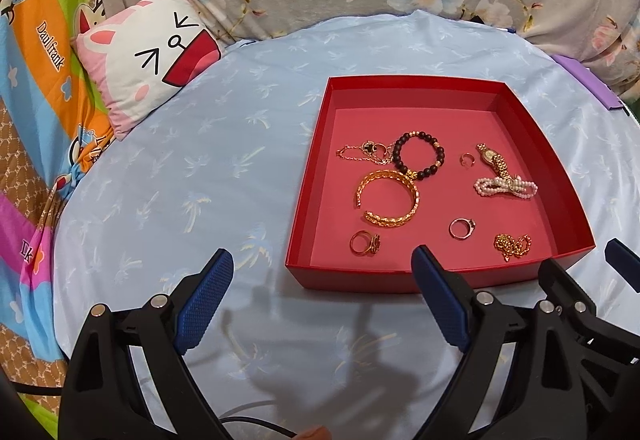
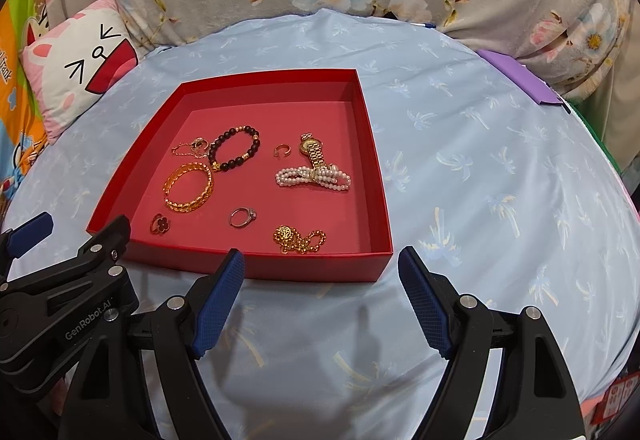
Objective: Organize jewelry
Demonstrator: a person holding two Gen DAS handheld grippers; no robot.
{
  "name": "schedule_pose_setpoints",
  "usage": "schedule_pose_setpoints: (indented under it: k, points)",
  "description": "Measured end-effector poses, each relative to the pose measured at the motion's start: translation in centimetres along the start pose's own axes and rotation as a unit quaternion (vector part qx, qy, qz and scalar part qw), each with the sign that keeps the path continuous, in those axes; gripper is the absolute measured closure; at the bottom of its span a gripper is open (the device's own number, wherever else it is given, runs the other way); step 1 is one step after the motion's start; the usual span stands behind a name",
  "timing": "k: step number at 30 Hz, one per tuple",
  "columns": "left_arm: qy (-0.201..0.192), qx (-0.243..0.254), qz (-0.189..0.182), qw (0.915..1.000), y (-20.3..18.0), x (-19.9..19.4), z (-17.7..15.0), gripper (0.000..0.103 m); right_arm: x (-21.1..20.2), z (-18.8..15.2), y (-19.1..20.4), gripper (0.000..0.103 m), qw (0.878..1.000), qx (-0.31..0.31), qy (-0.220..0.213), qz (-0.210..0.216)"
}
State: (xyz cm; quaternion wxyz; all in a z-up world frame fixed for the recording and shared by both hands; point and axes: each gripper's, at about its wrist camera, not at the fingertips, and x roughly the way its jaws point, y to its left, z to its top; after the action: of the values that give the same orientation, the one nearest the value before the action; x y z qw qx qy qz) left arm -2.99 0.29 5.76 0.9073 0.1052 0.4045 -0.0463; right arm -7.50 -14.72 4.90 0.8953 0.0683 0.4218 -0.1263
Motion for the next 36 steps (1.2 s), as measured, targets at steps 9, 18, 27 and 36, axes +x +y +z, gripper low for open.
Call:
schedule_pose_setpoints:
  k: [9,18,27,36]
  points:
    - [0.005,-0.001,0.004,1.0,0.18,0.0,-0.21,0.015,-0.02,-0.02,0.05,0.025,1.0,0.001,0.0,0.0]
    - [0.002,0.0,0.005,1.0,0.13,-0.19,-0.28,0.015,-0.16,-0.17,0.14,0.025,1.0,0.002,-0.002,0.0]
    - [0.009,-0.006,-0.005,0.9999,0.03,-0.35,-0.33,0.015,-0.31,-0.23,0.17,0.025,1.0,0.002,-0.003,-0.002]
    - [0.005,0.002,0.003,1.0,-0.49,-0.3,-0.47,0.015,-0.72,-0.56,0.13,0.025,1.0,0.004,-0.002,-0.001]
